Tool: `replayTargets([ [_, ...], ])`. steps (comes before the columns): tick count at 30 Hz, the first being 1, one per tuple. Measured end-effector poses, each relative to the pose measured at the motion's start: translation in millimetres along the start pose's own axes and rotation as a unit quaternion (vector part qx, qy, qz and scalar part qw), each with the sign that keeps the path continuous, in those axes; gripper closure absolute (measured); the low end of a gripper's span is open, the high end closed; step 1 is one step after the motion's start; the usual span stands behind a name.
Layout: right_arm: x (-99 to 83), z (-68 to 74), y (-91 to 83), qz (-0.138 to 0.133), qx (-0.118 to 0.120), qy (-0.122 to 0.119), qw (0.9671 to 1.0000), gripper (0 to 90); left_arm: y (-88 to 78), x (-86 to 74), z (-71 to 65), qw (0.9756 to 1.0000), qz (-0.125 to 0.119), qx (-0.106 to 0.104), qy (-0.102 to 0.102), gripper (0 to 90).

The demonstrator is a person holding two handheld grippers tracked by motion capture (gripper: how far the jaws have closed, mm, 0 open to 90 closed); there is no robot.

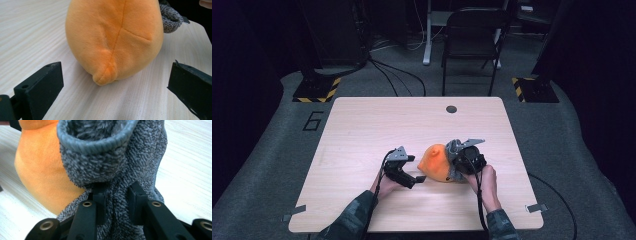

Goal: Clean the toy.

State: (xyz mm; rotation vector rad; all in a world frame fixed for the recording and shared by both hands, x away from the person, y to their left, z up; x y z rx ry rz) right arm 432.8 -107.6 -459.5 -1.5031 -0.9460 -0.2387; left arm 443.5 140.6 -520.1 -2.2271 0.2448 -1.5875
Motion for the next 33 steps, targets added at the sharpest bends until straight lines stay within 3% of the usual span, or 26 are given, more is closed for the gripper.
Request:
replayTargets([
  [3, 0.0, 0.0, 0.0, 0.000, 0.000, 0.000, 1.0000, 71.7, 4.9, -1.6, 1.5, 1.0000, 0.006, 0.000, 0.003, 0.3],
  [12, -0.1, 0.6, 0.0, -0.002, -0.004, 0.001, 1.0000, 71.7, 13.4, -3.4, 1.3, 0.9999, -0.002, -0.003, 0.012, 15.9],
  [16, 0.0, 0.7, -0.1, -0.002, -0.004, 0.002, 1.0000, 71.7, 18.2, -4.7, -0.8, 0.9999, -0.004, 0.004, 0.013, 26.3],
  [24, -0.9, 0.0, -0.7, -0.005, -0.004, 0.001, 1.0000, 71.6, 20.3, -5.3, -4.5, 0.9993, -0.014, 0.027, 0.022, 60.5],
  [28, -0.5, -0.9, -3.6, -0.017, -0.002, 0.008, 0.9998, 71.5, 19.3, -4.6, -4.6, 0.9992, -0.011, 0.030, 0.025, 67.4],
  [30, 1.2, -9.0, -14.2, -0.034, -0.003, 0.011, 0.9993, 72.1, 18.7, -4.7, -3.8, 0.9991, -0.014, 0.028, 0.029, 68.6],
  [33, -1.1, -36.0, -38.1, -0.044, -0.040, 0.033, 0.9977, 72.1, 18.1, -5.6, -3.2, 0.9990, -0.016, 0.027, 0.033, 68.9],
])
Point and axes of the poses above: each handheld gripper's, and its own axes: y roughly forward along the jaws, x roughly out of its top, z roughly to its left, the point moved 2 cm from there along y, roughly forward along the jaws, and after that the axes turned 14 degrees about -x, right-handed, at the moved point
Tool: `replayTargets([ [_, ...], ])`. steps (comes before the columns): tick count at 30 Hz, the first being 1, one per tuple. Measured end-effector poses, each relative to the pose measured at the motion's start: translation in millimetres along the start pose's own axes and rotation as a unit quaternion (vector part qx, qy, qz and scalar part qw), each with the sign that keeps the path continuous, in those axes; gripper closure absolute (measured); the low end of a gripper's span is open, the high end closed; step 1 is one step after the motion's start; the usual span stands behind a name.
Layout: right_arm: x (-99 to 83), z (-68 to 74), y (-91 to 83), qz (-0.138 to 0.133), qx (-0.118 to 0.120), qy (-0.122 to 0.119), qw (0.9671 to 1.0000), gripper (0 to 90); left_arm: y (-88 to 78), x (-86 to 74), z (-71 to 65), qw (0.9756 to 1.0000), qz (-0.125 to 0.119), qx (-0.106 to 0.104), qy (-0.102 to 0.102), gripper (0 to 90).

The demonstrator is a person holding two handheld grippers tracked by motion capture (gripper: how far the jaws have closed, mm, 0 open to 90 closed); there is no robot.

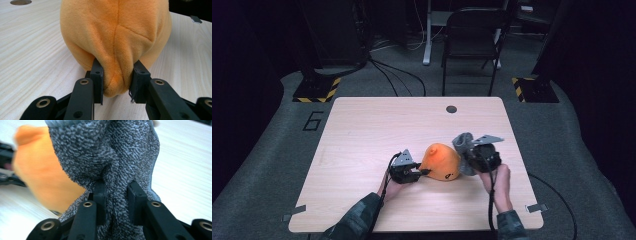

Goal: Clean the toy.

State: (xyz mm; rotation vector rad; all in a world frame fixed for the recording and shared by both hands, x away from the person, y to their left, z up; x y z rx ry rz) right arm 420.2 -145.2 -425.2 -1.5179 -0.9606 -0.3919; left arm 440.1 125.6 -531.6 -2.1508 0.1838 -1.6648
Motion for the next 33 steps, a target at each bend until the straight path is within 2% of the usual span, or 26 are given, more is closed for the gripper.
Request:
replayTargets([
  [2, -7.8, -14.3, -6.5, 0.014, -0.022, 0.009, 0.9996, 72.0, 0.1, -0.1, -0.6, 1.0000, -0.001, -0.001, 0.000, 68.9],
  [4, -28.5, -25.4, -3.1, 0.046, -0.052, 0.007, 0.9976, 71.6, 0.0, -0.2, -0.6, 1.0000, -0.001, -0.002, 0.000, 68.8],
  [6, -47.1, -30.6, 6.7, 0.079, -0.073, -0.006, 0.9942, 71.4, 0.0, -0.1, -0.4, 1.0000, -0.002, -0.002, 0.002, 68.8],
  [7, -56.4, -34.5, 12.5, 0.102, -0.082, -0.015, 0.9914, 71.3, -0.1, -0.1, -0.4, 1.0000, -0.003, -0.002, 0.001, 68.9],
  [12, -60.9, -44.0, 22.3, 0.108, -0.080, 0.010, 0.9908, 71.2, -0.2, -0.1, -0.5, 1.0000, -0.007, -0.002, 0.004, 69.2],
  [17, -65.9, -41.4, 33.8, 0.125, -0.072, 0.000, 0.9895, 70.5, -1.1, -0.1, -1.6, 0.9998, -0.014, -0.003, 0.012, 70.4],
  [20, -65.4, -41.3, 35.0, 0.127, -0.072, 0.007, 0.9893, 70.2, -1.8, 0.0, -2.3, 0.9995, -0.024, -0.003, 0.020, 71.7],
  [21, -65.7, -41.2, 34.8, 0.129, -0.070, 0.008, 0.9891, 70.2, -3.1, 1.9, -2.8, 0.9990, -0.034, -0.006, 0.027, 72.4],
  [23, -66.5, -42.6, 35.2, 0.127, -0.069, 0.002, 0.9895, 70.2, -5.7, 8.9, -6.4, 0.9981, -0.043, -0.001, 0.045, 73.5],
  [24, -66.7, -43.5, 35.4, 0.126, -0.071, 0.002, 0.9895, 70.2, -8.9, 15.7, -9.6, 0.9972, -0.049, 0.000, 0.057, 73.9],
  [25, -66.8, -43.1, 34.4, 0.130, -0.069, 0.012, 0.9890, 70.2, -14.0, 23.3, -13.4, 0.9962, -0.055, 0.002, 0.068, 74.2],
  [27, -67.7, -45.8, 34.7, 0.126, -0.071, 0.007, 0.9894, 70.2, -26.6, 41.2, -23.7, 0.9938, -0.071, 0.002, 0.086, 74.2],
  [30, -67.9, -47.0, 33.3, 0.127, -0.072, 0.012, 0.9893, 70.2, -43.9, 63.5, -37.0, 0.9926, -0.061, 0.003, 0.105, 74.1],
  [33, -66.6, -47.6, 32.3, 0.125, -0.072, 0.015, 0.9894, 70.1, -55.8, 81.3, -49.2, 0.9925, -0.034, 0.011, 0.117, 73.8],
])
Point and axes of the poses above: each handheld gripper's, and its own axes: y roughly forward along the jaws, x roughly out of its top, z roughly to its left, the point moved 2 cm from there along y, roughly forward along the jaws, and after that the axes turned 14 degrees about -x, right-handed, at the moved point
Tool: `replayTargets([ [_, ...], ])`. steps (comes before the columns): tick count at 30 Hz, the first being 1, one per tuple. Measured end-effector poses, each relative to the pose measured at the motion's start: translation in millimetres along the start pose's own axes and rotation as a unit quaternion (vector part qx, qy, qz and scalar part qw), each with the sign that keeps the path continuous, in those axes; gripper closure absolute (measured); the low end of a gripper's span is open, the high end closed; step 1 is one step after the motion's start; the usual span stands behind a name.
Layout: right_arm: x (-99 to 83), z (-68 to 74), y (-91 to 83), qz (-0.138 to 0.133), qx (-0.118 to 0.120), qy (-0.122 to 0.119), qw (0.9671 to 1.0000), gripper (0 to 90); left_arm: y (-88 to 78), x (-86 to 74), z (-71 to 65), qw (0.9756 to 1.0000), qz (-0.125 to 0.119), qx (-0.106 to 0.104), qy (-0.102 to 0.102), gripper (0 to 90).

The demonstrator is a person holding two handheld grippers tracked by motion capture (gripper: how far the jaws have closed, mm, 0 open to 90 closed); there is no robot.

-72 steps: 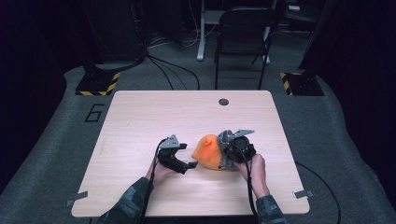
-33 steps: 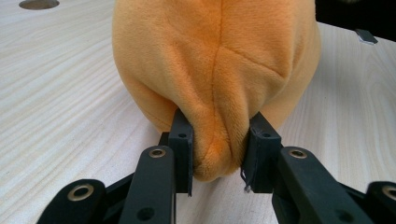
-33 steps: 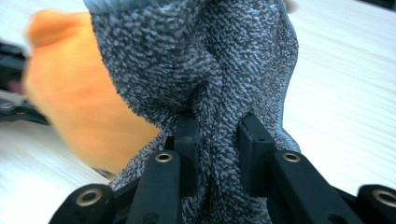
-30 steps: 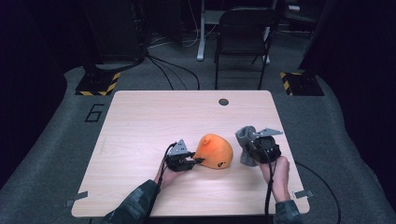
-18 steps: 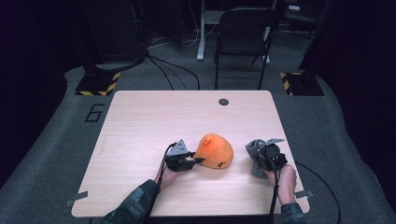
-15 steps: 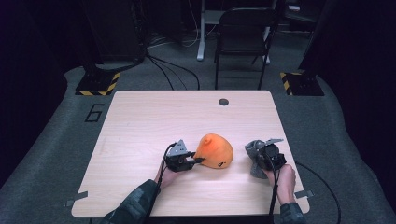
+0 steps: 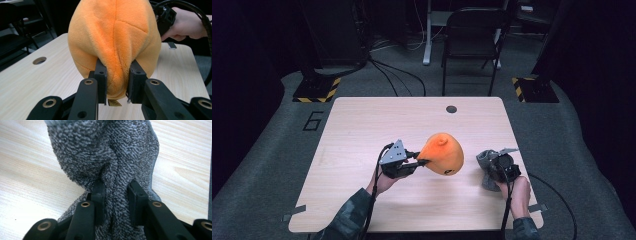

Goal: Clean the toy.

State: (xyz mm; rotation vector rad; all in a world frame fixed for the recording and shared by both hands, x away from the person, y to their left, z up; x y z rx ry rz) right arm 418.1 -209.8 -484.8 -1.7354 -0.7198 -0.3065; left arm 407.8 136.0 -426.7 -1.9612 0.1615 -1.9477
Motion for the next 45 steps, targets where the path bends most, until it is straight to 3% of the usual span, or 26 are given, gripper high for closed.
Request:
replayTargets([
  [2, 0.8, -0.1, -0.3, -0.002, 0.001, -0.002, 1.0000, 70.1, -5.3, 9.2, -2.5, 0.9998, 0.020, -0.001, -0.002, 73.6],
  [4, 1.4, 0.2, -0.8, -0.002, 0.001, -0.002, 1.0000, 70.1, -8.3, 15.7, -4.3, 0.9991, 0.041, 0.012, 0.002, 73.4],
  [6, 2.2, 0.3, -2.0, -0.004, 0.004, 0.002, 1.0000, 70.1, -10.2, 20.9, -5.2, 0.9974, 0.069, 0.020, 0.004, 73.2],
  [10, 3.7, -0.1, -4.7, -0.008, 0.012, 0.012, 0.9998, 70.1, -8.9, 26.2, -2.9, 0.9947, 0.101, 0.020, -0.006, 72.9],
  [13, 5.8, -0.4, -9.0, -0.016, 0.022, 0.015, 0.9995, 69.9, -2.7, 27.3, -0.3, 0.9904, 0.136, 0.022, -0.009, 72.6],
  [18, 11.8, 2.0, -19.1, -0.034, 0.040, 0.020, 0.9984, 69.3, 15.1, 23.2, 2.2, 0.9802, 0.196, 0.028, -0.005, 71.7],
  [23, 22.2, 10.8, -39.2, -0.060, 0.069, 0.024, 0.9955, 69.0, 31.0, 13.9, 3.2, 0.9733, 0.229, 0.020, -0.006, 71.1],
  [27, 36.4, 22.0, -68.7, -0.096, 0.094, 0.026, 0.9906, 69.0, 43.1, 6.5, 2.3, 0.9683, 0.249, 0.013, -0.008, 70.3],
  [32, 56.3, 50.2, -109.2, -0.141, 0.121, -0.006, 0.9825, 68.6, 47.2, 6.5, 1.0, 0.9687, 0.247, 0.019, -0.007, 68.5],
  [37, 74.3, 79.0, -122.8, -0.149, 0.137, -0.032, 0.9787, 68.8, 49.7, 5.8, -0.2, 0.9705, 0.240, 0.024, -0.003, 67.7],
  [38, 76.6, 84.4, -122.5, -0.145, 0.141, -0.028, 0.9790, 68.8, 50.4, 5.4, -1.2, 0.9707, 0.239, 0.026, -0.002, 67.6],
  [41, 80.1, 102.9, -111.3, -0.129, 0.140, -0.054, 0.9803, 68.8, 51.9, 4.9, -4.0, 0.9714, 0.236, 0.027, 0.010, 67.8],
  [44, 77.1, 110.9, -99.3, -0.120, 0.108, -0.074, 0.9841, 69.2, 54.6, 3.9, -7.3, 0.9696, 0.241, 0.029, 0.025, 68.2],
  [45, 76.3, 111.1, -98.2, -0.118, 0.105, -0.074, 0.9847, 69.4, 55.4, 3.7, -7.6, 0.9701, 0.239, 0.029, 0.029, 68.3],
])
Point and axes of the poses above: each handheld gripper's, and its own axes: y roughly forward along the jaws, x roughly out of its top, z roughly to its left, the point moved 2 cm from there along y, roughly forward along the jaws, and after that the axes turned 14 degrees about -x, right-handed, at the moved point
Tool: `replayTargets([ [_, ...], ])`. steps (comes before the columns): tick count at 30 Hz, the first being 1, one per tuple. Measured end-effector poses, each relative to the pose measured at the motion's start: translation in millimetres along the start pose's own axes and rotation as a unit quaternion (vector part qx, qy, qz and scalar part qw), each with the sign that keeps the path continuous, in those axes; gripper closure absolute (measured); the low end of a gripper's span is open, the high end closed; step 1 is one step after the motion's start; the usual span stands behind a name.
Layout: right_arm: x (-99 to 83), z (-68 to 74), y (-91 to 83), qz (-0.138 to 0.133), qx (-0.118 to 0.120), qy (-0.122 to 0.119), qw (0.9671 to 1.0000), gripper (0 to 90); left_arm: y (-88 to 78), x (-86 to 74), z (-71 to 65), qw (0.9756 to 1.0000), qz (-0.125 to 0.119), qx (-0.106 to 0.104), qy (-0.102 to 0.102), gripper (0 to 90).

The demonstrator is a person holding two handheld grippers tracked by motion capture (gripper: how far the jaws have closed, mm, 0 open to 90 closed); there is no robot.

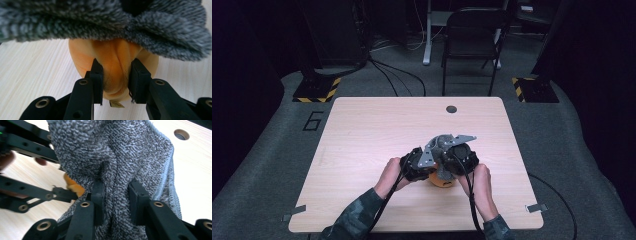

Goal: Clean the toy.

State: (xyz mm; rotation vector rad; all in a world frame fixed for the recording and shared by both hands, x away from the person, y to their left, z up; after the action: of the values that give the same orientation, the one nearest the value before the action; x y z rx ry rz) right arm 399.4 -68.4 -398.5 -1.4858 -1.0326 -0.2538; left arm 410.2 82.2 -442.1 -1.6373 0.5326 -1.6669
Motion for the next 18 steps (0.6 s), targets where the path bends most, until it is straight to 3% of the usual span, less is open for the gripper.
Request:
replayTargets([
  [1, -1.1, -2.6, 1.7, -0.002, -0.006, -0.007, 1.0000, 69.8, 0.5, 0.1, -0.4, 1.0000, -0.002, -0.001, 0.003, 68.7],
  [6, -8.6, -15.7, 7.0, 0.006, -0.018, 0.006, 0.9998, 70.9, 4.0, 1.4, -3.8, 0.9998, -0.011, -0.001, 0.014, 70.0],
  [9, -12.3, -27.4, 7.7, 0.015, -0.060, 0.015, 0.9980, 70.7, 3.9, 0.1, -3.3, 0.9998, -0.012, -0.005, 0.014, 70.5],
  [13, -18.2, -44.3, 12.3, 0.020, -0.081, 0.033, 0.9959, 70.3, 3.8, -0.8, -2.2, 0.9998, -0.015, -0.005, 0.013, 70.2],
  [15, -20.0, -51.1, 11.7, 0.015, -0.077, 0.047, 0.9958, 69.9, 3.6, -1.0, -2.1, 0.9998, -0.016, -0.004, 0.014, 70.0],
  [18, -15.6, -52.6, 0.3, -0.011, -0.042, 0.065, 0.9969, 69.9, 3.2, -1.1, -2.0, 0.9997, -0.018, -0.005, 0.017, 69.8],
])
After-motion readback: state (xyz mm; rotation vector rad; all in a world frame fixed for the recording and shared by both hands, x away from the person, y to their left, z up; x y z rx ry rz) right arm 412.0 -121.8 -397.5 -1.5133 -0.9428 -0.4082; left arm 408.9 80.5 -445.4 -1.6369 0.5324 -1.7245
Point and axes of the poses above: each handheld gripper's, and its own axes: y roughly forward along the jaws, x roughly out of its top, z roughly to its left, the point moved 2 cm from there along y, roughly forward along the jaws, and after that the axes turned 14 degrees about -x, right-handed, at the moved point
